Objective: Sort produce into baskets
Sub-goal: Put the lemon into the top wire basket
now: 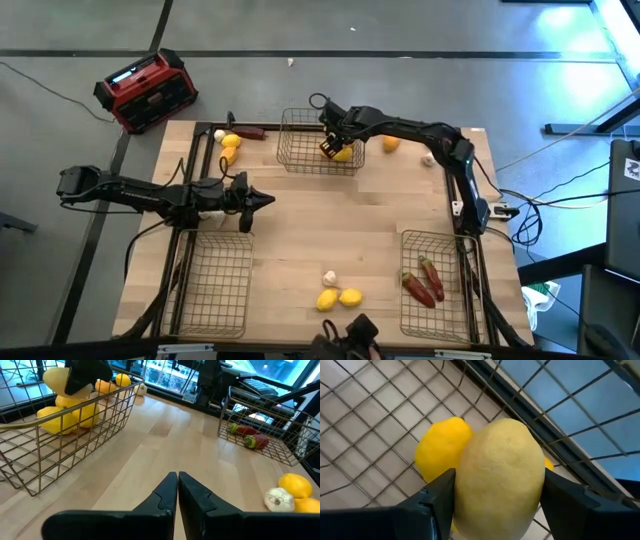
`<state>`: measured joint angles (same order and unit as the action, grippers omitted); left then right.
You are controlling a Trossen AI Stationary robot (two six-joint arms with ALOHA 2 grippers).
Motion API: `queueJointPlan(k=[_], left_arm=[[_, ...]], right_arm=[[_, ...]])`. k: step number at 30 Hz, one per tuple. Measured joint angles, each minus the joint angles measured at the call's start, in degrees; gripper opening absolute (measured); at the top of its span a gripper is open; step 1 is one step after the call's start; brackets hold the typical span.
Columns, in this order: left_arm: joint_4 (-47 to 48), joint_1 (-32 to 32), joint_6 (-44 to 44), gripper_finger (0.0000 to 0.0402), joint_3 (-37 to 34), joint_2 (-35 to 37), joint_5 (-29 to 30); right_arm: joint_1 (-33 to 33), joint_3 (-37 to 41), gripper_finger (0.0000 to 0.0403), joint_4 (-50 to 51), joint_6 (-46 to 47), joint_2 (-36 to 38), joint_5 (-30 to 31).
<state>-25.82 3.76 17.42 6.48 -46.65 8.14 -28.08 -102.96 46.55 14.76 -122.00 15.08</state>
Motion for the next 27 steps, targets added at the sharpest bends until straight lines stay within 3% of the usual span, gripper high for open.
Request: queueJointPlan(k=[12,20,27], left_arm=[[-0.02,0.01,-0.88,0.0013,-0.01,0.00,0.00],[-0.02,0.01,-0.88,0.0013,-0.02,0.00,0.00],[-0.02,0.01,-0.86,0.0013,-0.02,0.00,0.00]], right_arm=[[-0.08,0.00,0.0234,-0.26,0.30,-1.18,-0.69],[0.01,0.00,0.0234,-0.19,3.17,-1.18,4.37],[0.01,0.00,0.0234,-0.22,1.69,-1.18,3.81]])
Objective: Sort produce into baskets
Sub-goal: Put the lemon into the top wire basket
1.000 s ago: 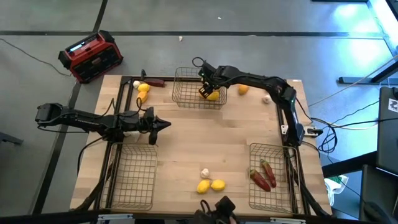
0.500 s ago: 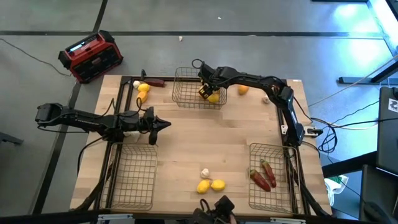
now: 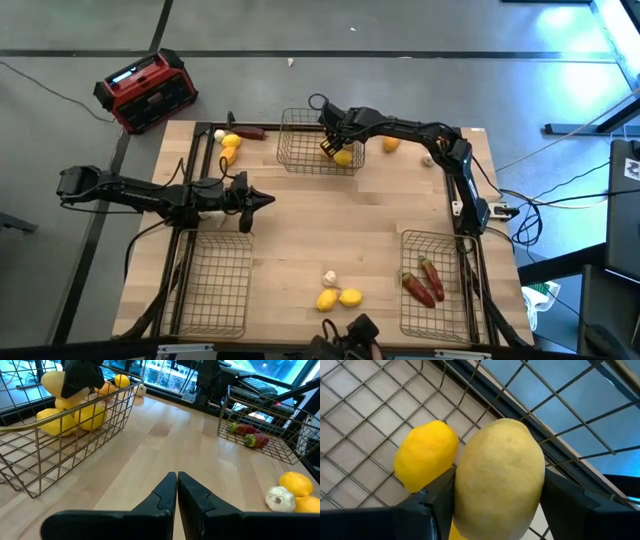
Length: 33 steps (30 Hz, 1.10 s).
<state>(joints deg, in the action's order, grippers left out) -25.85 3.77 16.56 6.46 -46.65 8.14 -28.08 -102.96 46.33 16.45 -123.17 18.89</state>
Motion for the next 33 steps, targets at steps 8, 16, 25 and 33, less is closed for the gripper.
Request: queueJointPlan(k=[8,16,25,33], left_arm=[[0.00,0.00,0.00,0.0013,0.00,0.00,0.00],[-0.02,0.02,0.02,0.0013,0.00,0.00,0.00],[-0.02,0.00,0.07,0.0013,0.00,0.00,0.00],[-0.04,0.02,0.06,0.0013,0.00,0.00,0.00]], right_arm=[[-0.02,0.00,0.0234,-1.78,-2.17,0.00,2.06],[-0.08,0.00,0.0234,-3.40,-1.95,0.02,-4.36],[-0.09,0.00,0.0253,-3.63,-1.44,-0.30,-6.72],[-0.09,-0.02,0.0356,-3.99,-1.77,-0.85,-7.55]])
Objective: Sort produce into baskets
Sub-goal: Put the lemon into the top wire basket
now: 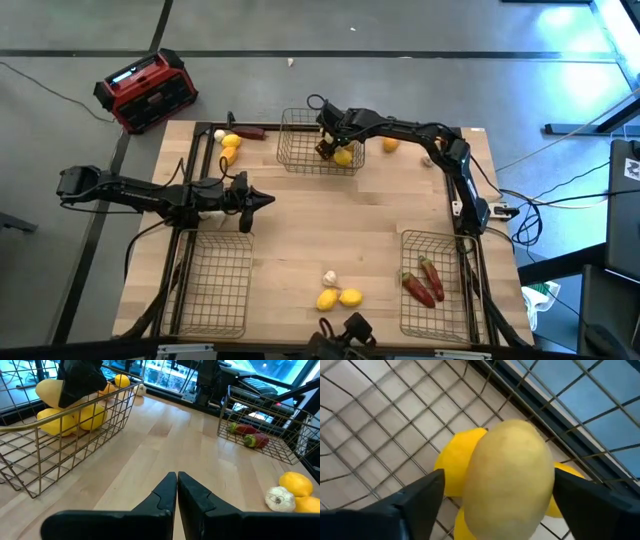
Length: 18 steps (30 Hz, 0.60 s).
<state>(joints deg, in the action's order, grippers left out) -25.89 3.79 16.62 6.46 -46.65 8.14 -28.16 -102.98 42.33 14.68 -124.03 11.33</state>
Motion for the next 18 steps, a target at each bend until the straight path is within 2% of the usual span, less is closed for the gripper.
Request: queueJointPlan(k=[6,13,18], left_arm=[[0.00,-0.04,0.19,0.0013,0.00,0.00,0.00],[-0.01,-0.13,-2.86,0.0014,0.00,0.00,0.00],[1.21,-0.37,-4.13,0.0057,0.63,0.00,0.00]], right_arm=[[1.00,-1.77,0.0389,0.67,-2.32,3.10,1.96],[6.23,-4.24,0.0390,3.01,-5.02,10.35,8.98],[13.97,-4.33,0.0390,4.48,-6.48,16.32,13.67]])
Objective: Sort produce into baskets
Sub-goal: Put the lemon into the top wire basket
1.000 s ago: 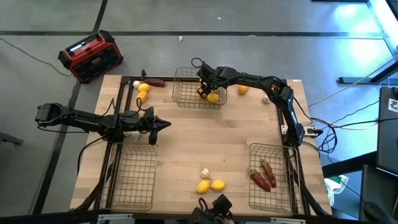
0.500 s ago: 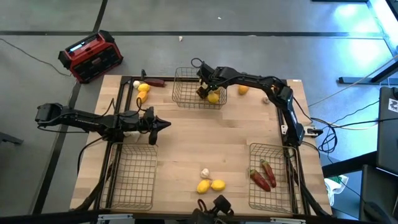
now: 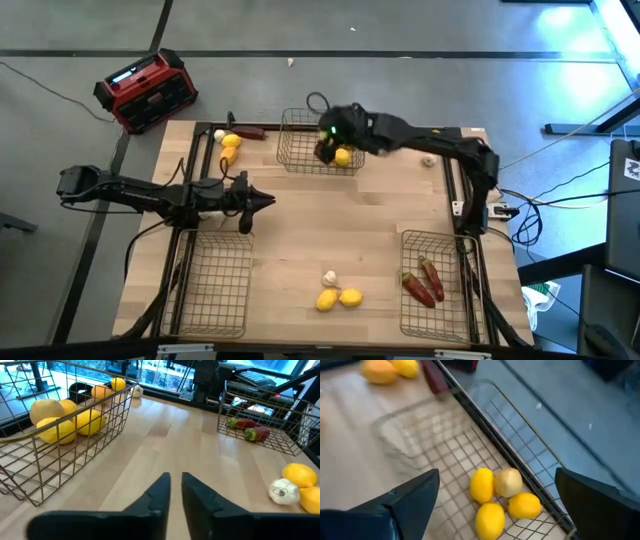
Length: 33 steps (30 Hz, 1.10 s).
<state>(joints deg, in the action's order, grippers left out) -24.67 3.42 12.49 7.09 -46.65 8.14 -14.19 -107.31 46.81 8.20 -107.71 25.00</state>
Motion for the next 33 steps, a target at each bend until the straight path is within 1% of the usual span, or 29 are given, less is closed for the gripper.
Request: queueJointPlan(k=[3,7,9,11,14,19,22,24,28,30,33], left_arm=[[6.03,0.00,-1.22,0.0103,3.66,0.00,0.00],[18.11,-0.02,-3.30,0.0162,11.45,0.00,0.00],[24.12,-0.02,-3.54,0.0182,15.66,0.00,0.00],[30.27,-0.02,-3.03,0.0195,19.88,0.00,0.00],[40.05,-0.74,0.70,0.0199,27.08,0.00,-0.76],[56.46,-2.60,-3.25,0.0190,38.44,0.00,-1.63],[66.46,-2.61,-3.89,0.0184,43.79,0.00,-1.40],[73.20,-2.26,-3.89,0.0180,46.68,0.00,-0.41],[85.15,-0.90,-2.83,0.0173,50.21,0.00,2.03],[89.73,0.27,-1.32,0.0169,50.85,-0.25,3.16],[96.87,2.28,1.79,0.0163,50.88,-1.72,3.39]], right_arm=[[5.65,0.00,0.0390,1.16,-0.12,2.97,5.52],[13.18,0.00,0.0390,3.22,-0.12,5.20,13.45],[16.41,0.02,0.0390,4.71,0.58,5.47,16.77],[19.21,0.07,0.0390,6.70,2.42,5.63,19.97],[22.56,0.07,0.0390,10.57,7.36,5.49,25.13],[26.93,0.17,0.0390,20.80,19.74,4.02,32.66],[29.45,0.17,0.0390,26.68,28.61,3.94,37.64],[30.90,0.15,0.0390,29.66,33.98,3.54,39.81],[32.92,0.17,0.0390,34.72,41.96,3.11,40.05],[33.61,0.15,0.0390,35.86,43.92,2.92,40.14],[33.88,0.16,0.0390,35.87,44.39,2.28,40.03]])
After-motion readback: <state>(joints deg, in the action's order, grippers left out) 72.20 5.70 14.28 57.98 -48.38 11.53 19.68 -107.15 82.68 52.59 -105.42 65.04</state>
